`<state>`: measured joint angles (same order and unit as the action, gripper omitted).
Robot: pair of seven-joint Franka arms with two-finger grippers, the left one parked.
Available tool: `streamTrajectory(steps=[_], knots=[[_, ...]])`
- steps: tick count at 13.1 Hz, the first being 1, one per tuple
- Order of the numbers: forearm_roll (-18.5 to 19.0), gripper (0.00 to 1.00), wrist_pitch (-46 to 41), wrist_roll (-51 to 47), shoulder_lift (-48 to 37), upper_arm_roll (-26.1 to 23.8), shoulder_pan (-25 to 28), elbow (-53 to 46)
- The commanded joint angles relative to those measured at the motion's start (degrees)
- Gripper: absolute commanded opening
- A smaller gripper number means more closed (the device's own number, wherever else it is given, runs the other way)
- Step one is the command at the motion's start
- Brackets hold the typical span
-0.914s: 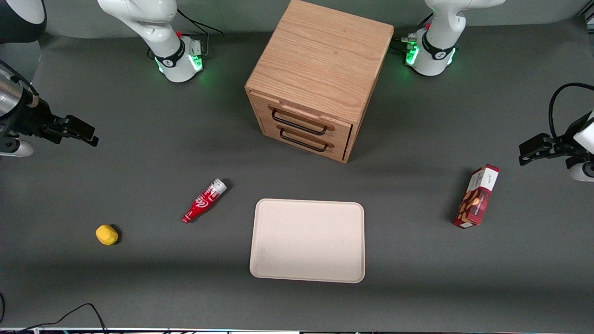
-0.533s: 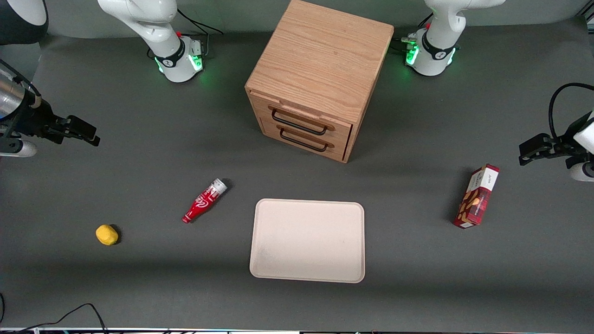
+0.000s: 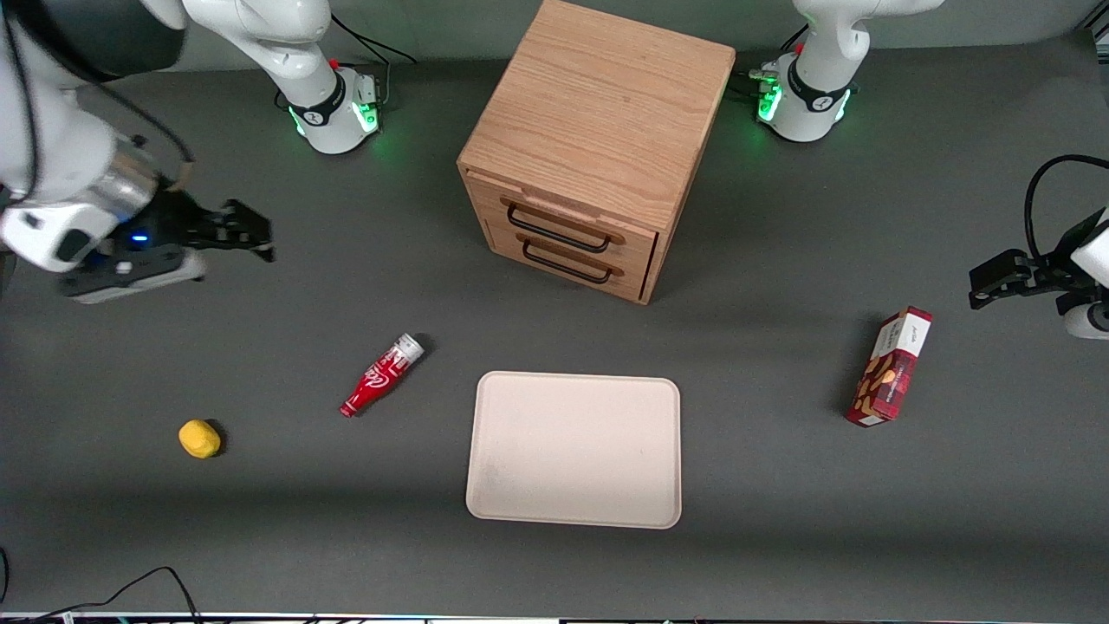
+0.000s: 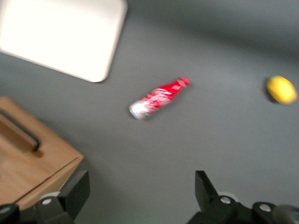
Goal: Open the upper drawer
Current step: 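Lift the right gripper and swing it toward the wooden cabinet's drawers, then lower the right gripper onto the upper drawer's black handle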
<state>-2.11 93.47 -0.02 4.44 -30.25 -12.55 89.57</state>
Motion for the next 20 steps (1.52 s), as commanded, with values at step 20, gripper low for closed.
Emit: streamTrajectory(steps=[20], knots=[[13.8, 1.0, 10.8, 0.8, 22.6, -12.4, 21.6, -9.2]])
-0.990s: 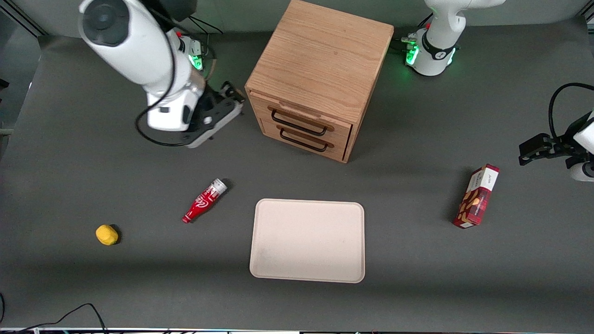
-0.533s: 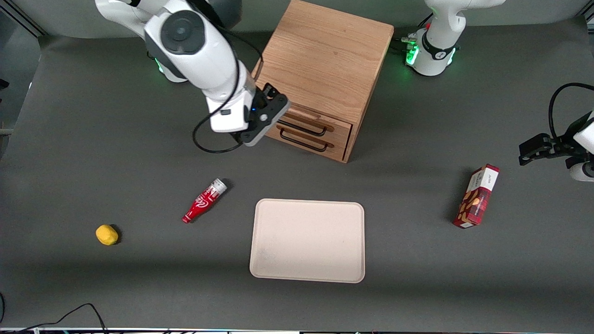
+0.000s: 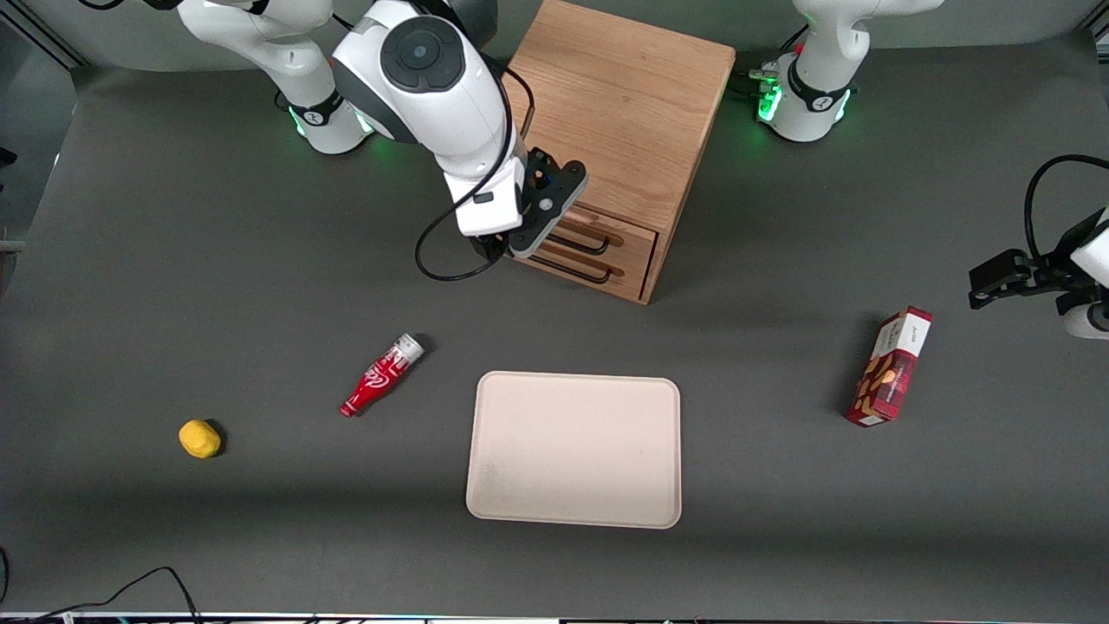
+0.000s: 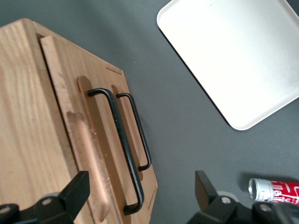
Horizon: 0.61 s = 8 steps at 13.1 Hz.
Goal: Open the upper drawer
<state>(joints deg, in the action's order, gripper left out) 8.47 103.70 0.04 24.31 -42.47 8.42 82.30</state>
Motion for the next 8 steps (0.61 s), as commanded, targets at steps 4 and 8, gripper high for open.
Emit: streamTrajectory(steps=[4, 8], knots=[[4.5, 1.0, 2.1, 0.8, 5.4, -0.2, 2.0, -1.7], [5.6, 1.0, 3.9, 0.6, 7.7, -0.2, 3.2, -0.7]])
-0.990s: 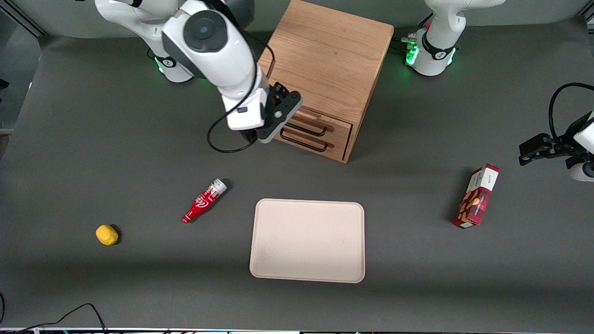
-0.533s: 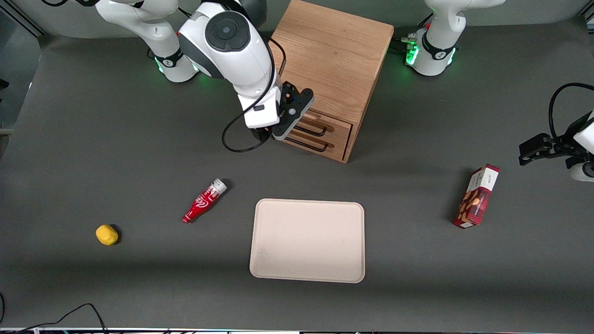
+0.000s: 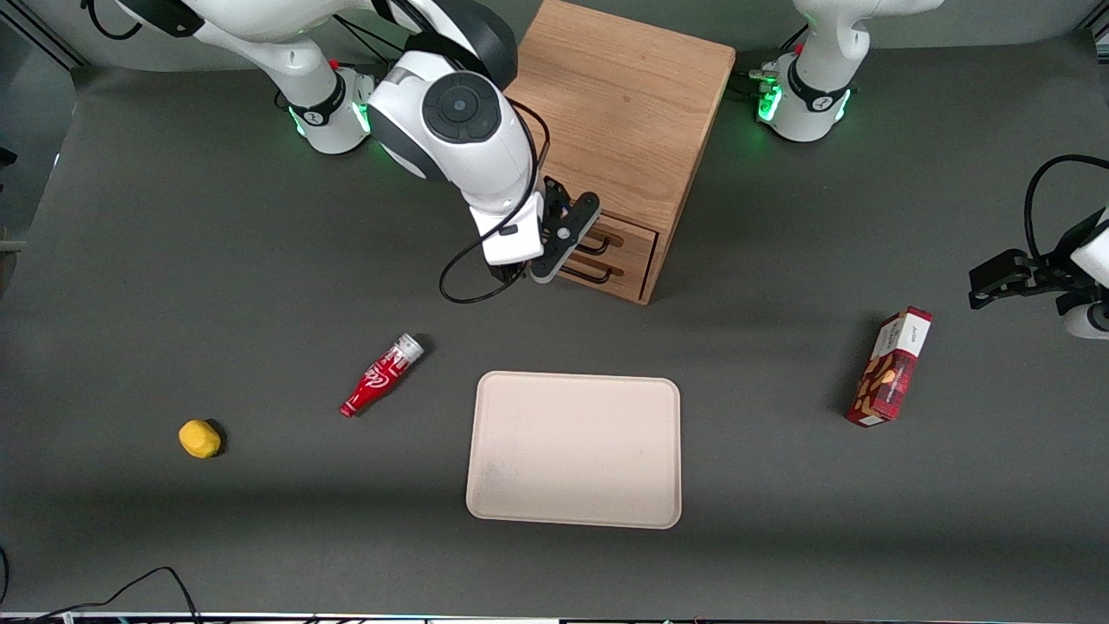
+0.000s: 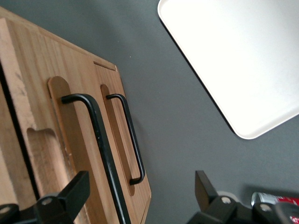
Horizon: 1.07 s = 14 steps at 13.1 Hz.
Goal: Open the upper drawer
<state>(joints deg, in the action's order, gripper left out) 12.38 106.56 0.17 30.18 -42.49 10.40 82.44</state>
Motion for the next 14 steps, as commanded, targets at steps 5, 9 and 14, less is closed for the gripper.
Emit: streamTrajectory(steps=[5, 9, 14], knots=[[1.9, 1.0, 3.6, 0.4, 4.4, -0.1, 1.3, -0.2], [4.9, 1.0, 4.9, 0.9, 5.9, -0.1, 1.0, -0.3], [7.0, 1.0, 4.8, 4.0, 6.3, 0.3, 0.1, -0.6]])
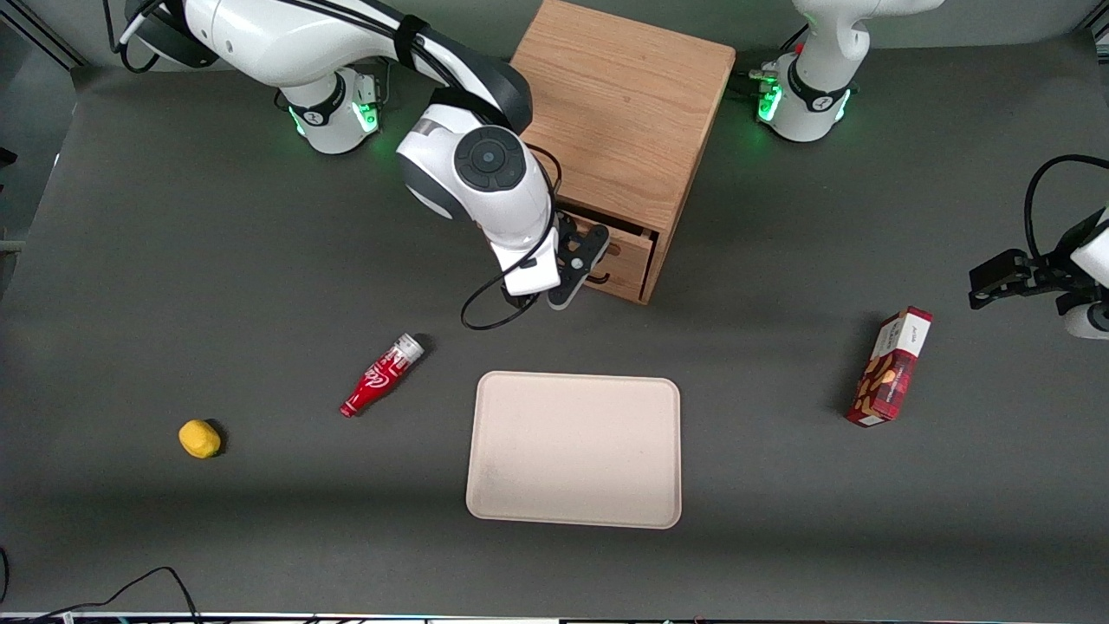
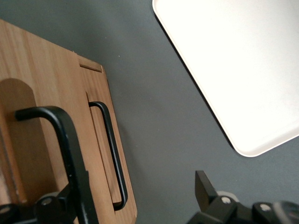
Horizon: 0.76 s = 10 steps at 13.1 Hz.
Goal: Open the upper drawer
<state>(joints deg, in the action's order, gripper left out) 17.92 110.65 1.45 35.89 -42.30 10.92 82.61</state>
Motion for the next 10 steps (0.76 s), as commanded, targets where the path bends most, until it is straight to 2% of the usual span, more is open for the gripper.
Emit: streamTrajectory(steps=[1, 10], knots=[[1.5, 1.0, 0.8, 3.6, 0.6, 0.5, -0.4, -1.1], [1.3, 1.0, 0.8, 12.4, 2.4, 5.4, -1.0, -6.5]])
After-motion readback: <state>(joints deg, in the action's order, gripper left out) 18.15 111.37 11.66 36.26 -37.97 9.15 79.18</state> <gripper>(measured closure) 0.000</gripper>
